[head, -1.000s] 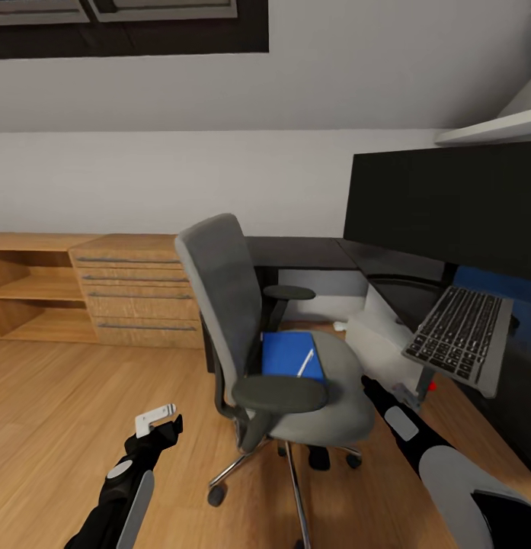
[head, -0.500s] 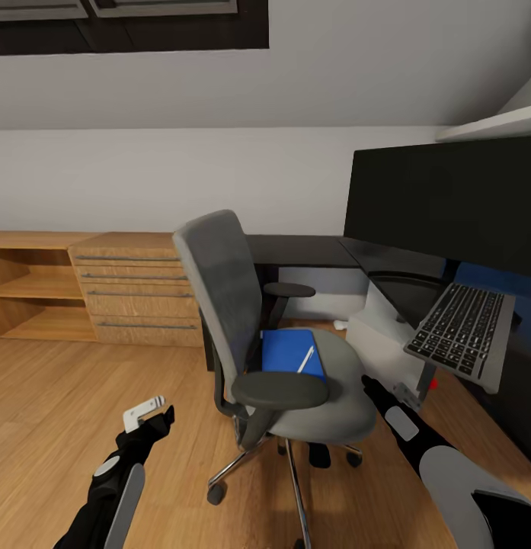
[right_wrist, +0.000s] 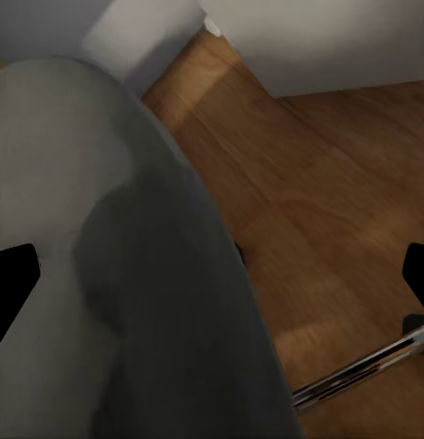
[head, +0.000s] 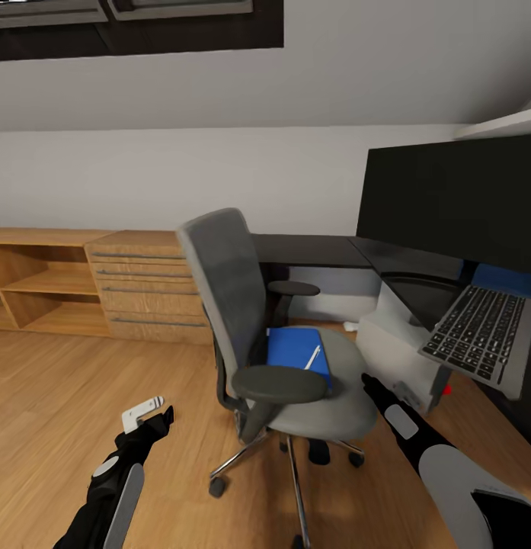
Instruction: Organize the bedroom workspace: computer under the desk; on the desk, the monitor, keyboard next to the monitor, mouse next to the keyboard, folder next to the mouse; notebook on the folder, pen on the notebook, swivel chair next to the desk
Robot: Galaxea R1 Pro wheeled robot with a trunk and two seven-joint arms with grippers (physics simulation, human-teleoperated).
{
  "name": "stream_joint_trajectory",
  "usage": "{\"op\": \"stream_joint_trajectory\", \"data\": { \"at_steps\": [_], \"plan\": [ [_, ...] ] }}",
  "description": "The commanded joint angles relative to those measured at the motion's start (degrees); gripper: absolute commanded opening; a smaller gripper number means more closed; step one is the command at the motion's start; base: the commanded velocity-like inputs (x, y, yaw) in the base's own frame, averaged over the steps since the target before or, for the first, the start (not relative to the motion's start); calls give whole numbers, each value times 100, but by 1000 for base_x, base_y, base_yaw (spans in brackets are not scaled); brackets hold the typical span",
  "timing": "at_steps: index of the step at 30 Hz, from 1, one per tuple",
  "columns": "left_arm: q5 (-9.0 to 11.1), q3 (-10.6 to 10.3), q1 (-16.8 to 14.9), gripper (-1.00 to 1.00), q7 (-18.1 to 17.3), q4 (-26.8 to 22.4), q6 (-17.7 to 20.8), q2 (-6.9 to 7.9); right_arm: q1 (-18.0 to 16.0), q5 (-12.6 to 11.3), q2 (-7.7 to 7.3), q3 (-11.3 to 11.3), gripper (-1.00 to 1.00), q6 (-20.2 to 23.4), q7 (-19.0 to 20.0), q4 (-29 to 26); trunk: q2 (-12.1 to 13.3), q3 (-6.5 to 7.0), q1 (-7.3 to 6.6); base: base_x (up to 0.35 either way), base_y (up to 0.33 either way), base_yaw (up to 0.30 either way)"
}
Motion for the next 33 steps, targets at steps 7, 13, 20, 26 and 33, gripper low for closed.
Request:
{"op": "stream_joint_trajectory", "data": {
  "at_steps": [7,13,20,26,33],
  "plan": [
    [49,2,-5,100,33,29,12,-11,2,-101,10,66,100,-19,-3,59,-1,-7,0,0,0,272],
    [46,2,-5,100,30,92,19,-13,2,-95,20,66,100,-26,-3,52,-1,-7,0,0,0,275],
    [46,0,-5,100,25,151,32,-13,2,-92,20,66,100,-27,-3,36,-1,-7,0,0,0,193],
    [36,-4,-5,100,25,198,29,-13,2,-92,12,66,100,-29,-3,34,-1,-7,0,0,0,15],
    [29,-6,-5,100,18,204,29,-6,2,-92,-2,66,100,-48,5,30,-1,-7,0,73,0,1]
  ]
}}
